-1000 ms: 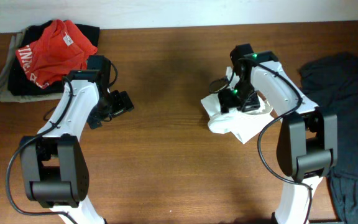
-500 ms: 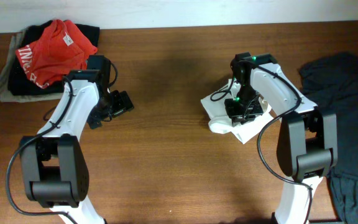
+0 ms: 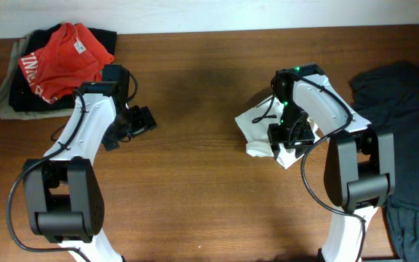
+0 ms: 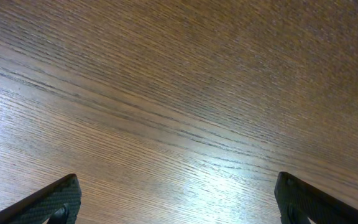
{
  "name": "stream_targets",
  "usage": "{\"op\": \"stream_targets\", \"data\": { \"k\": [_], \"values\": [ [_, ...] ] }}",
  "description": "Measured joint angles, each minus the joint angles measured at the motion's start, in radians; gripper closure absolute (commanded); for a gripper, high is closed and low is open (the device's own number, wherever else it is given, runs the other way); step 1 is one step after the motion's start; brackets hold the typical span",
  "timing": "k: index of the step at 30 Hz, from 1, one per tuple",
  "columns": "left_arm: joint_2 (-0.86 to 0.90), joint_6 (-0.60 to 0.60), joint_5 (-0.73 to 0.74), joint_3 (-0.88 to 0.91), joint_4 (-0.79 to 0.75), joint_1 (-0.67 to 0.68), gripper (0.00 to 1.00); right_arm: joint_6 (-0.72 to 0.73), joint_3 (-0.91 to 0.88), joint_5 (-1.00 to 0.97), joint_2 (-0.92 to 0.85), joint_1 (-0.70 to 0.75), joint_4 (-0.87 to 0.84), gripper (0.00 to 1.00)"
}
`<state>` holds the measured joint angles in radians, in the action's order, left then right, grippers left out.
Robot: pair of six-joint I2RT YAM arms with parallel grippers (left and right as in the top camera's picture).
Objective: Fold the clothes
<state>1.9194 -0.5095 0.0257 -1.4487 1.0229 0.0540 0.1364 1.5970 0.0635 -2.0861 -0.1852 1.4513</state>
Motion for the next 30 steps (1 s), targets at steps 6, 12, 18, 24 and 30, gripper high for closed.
{"op": "stream_targets", "data": {
  "k": [6,12,18,24,30],
  "values": [
    [0.000,0.000,0.000,0.000,0.000,0.000,0.01,0.080,-0.122,-0.011,0.000,0.000,-0.084,0.55],
    [0.000,0.000,0.000,0.000,-0.003,0.000,0.01,0.131,-0.126,-0.019,0.122,0.000,-0.085,0.56],
    [0.000,0.000,0.000,0.000,-0.014,0.000,0.01,0.148,-0.126,-0.030,0.405,0.000,-0.141,0.57],
    [0.000,0.000,0.000,0.000,-0.014,0.000,0.01,0.153,-0.124,-0.037,0.481,0.000,-0.323,0.71],
    [0.000,0.000,0.000,0.000,-0.014,0.000,0.01,0.150,-0.124,-0.017,0.311,0.000,-0.390,0.96]
  ]
}}
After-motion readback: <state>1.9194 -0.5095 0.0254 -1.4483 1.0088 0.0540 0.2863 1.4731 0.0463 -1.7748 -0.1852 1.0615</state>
